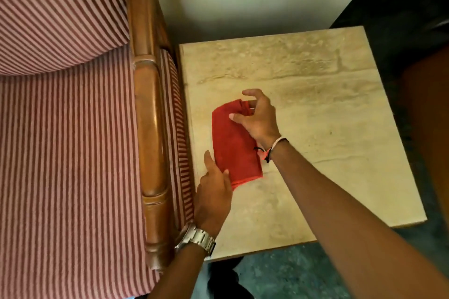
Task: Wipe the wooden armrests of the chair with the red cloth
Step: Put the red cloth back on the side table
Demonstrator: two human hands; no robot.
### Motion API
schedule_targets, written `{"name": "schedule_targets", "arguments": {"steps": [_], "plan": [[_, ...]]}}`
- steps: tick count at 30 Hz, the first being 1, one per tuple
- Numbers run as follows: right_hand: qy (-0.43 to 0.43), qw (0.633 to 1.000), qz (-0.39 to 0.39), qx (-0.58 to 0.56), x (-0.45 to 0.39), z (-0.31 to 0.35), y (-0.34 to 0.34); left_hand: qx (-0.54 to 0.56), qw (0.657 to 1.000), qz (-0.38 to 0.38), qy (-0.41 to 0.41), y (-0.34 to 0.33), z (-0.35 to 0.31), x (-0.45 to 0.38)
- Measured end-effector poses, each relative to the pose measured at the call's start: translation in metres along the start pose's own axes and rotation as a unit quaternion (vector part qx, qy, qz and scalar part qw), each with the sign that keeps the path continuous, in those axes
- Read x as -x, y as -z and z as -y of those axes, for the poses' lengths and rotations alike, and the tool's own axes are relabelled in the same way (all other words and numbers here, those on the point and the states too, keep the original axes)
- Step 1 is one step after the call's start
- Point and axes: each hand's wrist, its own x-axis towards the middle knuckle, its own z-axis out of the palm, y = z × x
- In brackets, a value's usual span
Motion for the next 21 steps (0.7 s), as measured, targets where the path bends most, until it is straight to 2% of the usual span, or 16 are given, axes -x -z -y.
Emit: {"name": "schedule_targets", "arguments": {"steps": [3, 6, 10, 14, 18, 21], "plan": [[0.042, 0.983, 0.06, 0.169, -0.002, -0.036, 0.0, -0.193, 0.98, 0.0, -0.038, -0.024, 0.018, -0.013], [0.127, 0.938, 0.047, 0.319, 0.015, -0.067, -0.001, -0.327, 0.94, -0.014, -0.098, -0.036, 0.029, -0.016], [0.149, 0.894, 0.049, 0.42, 0.047, -0.092, -0.009, -0.372, 0.923, -0.01, -0.098, -0.038, 0.03, -0.017], [0.112, 0.884, 0.052, 0.451, 0.061, -0.094, -0.017, -0.402, 0.909, 0.016, -0.112, -0.027, 0.023, -0.019], [0.041, 0.861, 0.142, 0.486, 0.048, -0.063, -0.007, -0.423, 0.888, 0.112, -0.143, -0.009, 0.005, -0.029], [-0.005, 0.84, 0.214, 0.499, 0.039, -0.015, 0.013, -0.442, 0.873, 0.164, -0.126, 0.019, -0.027, -0.036]]}}
